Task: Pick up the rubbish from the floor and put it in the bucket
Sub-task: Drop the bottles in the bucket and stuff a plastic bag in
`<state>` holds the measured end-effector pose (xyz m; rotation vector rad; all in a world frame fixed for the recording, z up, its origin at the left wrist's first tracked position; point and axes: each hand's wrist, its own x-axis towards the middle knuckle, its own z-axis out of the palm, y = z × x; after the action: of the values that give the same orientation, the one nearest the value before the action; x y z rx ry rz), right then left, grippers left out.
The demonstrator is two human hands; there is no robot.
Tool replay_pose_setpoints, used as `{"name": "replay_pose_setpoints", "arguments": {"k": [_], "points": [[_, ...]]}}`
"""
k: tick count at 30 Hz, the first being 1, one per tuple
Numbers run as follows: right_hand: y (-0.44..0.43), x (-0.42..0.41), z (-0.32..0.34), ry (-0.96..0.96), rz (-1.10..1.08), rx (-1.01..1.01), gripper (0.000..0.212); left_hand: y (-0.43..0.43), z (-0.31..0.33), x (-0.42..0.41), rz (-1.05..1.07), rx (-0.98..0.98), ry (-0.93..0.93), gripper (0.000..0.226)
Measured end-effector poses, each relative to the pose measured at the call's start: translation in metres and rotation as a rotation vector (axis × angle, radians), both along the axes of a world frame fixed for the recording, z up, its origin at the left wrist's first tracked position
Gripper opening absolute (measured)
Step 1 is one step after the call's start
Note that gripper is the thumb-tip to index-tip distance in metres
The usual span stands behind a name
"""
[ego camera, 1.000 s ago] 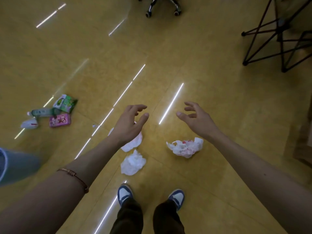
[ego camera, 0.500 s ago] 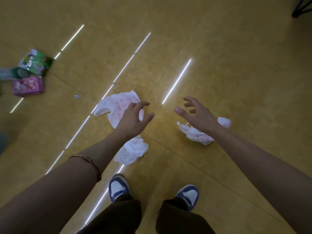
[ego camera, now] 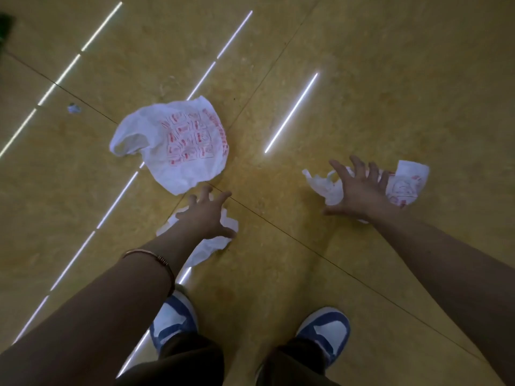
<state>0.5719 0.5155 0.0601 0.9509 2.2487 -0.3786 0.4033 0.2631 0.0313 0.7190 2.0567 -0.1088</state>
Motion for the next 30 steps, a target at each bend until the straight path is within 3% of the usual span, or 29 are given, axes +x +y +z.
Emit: {"name": "replay_pose_setpoints", "arguments": {"k": [4, 10, 14, 20, 30], "points": [[-0.005, 0.007, -0.027, -0.053, 0.006, 0.025, 0.107, -0.003, -0.024, 0.011, -0.026, -0.088, -0.042, 0.114], [-0.017, 0.008, -0.038, 0.046, 0.066, 0.052, 0.054, -0.008, -0.028, 0.020, -0.016, 0.030, 0.037, 0.044], [-0.025, -0.001, -0.010, 0.134, 0.054, -0.044, 0.042, 0.001, 0.003, 0.014, 0.131, 0.278, -0.035, 0.038], [-0.046, -0.021, 0.092, 0.318, -0.015, -0.132, 0.044, 0.021, 0.115, 0.018, 0.302, 0.569, -0.046, 0.041], [-0.030, -0.076, 0.348, 0.614, -0.098, -0.124, 0.042, 0.048, 0.362, -0.013, 0.512, 0.823, 0.029, 0.035]]}}
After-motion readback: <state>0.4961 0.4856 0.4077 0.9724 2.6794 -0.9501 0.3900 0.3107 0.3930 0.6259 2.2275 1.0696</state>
